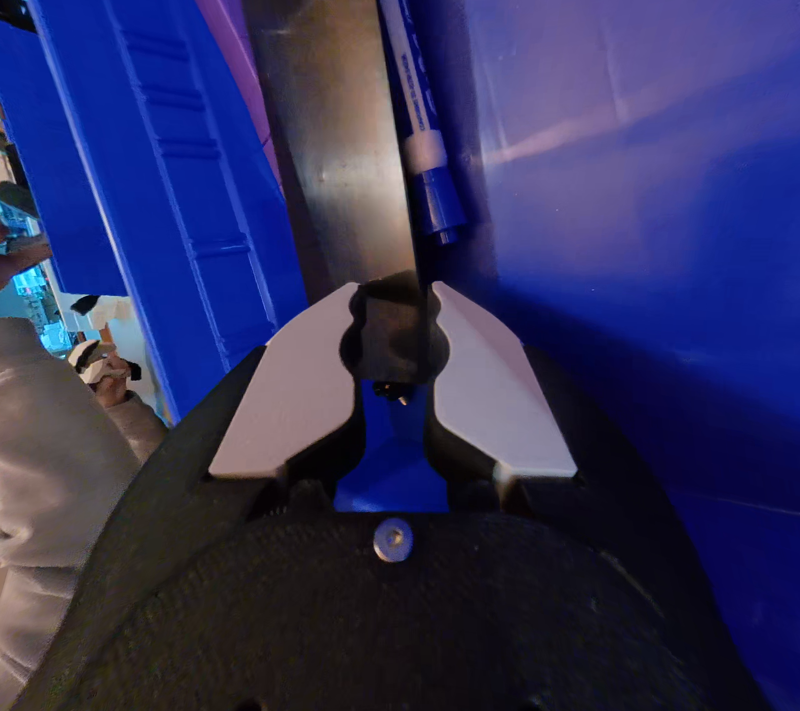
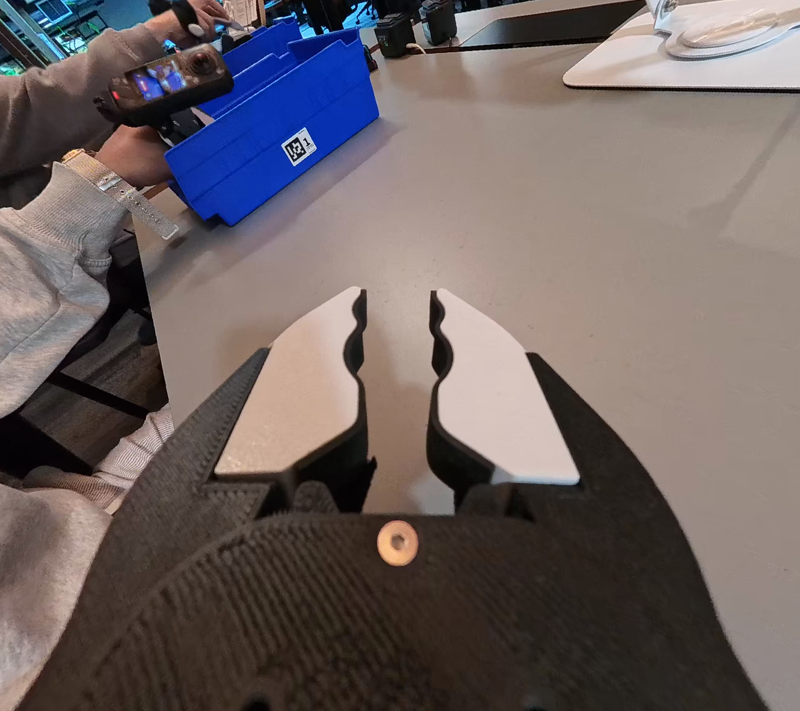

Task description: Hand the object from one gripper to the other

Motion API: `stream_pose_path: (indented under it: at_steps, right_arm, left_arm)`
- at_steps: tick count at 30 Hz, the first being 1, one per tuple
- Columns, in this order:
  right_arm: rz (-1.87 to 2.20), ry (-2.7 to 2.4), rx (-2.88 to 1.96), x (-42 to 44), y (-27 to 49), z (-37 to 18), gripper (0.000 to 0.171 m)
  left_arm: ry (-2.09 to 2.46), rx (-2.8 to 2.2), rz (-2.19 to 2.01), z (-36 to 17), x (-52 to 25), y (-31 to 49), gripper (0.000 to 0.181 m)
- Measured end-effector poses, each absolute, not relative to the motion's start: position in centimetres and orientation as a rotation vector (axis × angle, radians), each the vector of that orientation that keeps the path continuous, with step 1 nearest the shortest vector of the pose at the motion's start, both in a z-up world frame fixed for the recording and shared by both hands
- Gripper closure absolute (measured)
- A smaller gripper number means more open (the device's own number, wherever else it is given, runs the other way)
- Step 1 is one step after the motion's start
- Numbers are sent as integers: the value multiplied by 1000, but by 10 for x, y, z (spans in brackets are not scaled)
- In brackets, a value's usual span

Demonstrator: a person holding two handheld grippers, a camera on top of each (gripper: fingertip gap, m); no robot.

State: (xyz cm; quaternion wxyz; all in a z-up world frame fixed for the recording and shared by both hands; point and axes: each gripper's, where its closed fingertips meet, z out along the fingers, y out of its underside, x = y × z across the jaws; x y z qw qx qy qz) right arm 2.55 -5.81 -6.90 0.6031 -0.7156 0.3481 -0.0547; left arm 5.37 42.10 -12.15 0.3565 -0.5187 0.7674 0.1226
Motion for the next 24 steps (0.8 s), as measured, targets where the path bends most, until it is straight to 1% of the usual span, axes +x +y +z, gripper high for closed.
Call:
stream_pose_path:
  at_steps: [4,6,13,19,21,23,24]
  right_arm:
    - [-124,807,-1657,26,-58,-69,143]
    - [-121,808,-1657,26,-58,-69,143]
    - [-107,813,-1645,25,-58,-69,143]
    - [-95,813,-1639,24,-56,-68,143]
    - [-96,811,-1640,24,-55,-68,143]
    - [-97,810,-1642,24,-55,-69,143]
    - [-96,810,-1643,24,-54,-69,143]
  left_arm:
    - [1903,-1315,231,-100,62,417,172]
    - [1878,-1326,156,-91,64,415,176]
    - [1857,-1437,2,-96,63,422,172]
    - [1866,-1418,48,-104,63,427,168]
    - [1841,-1382,54,-97,65,429,172]
    - [1772,-1328,48,-77,67,432,181]
    - [1755,-1333,3,-69,69,430,180]
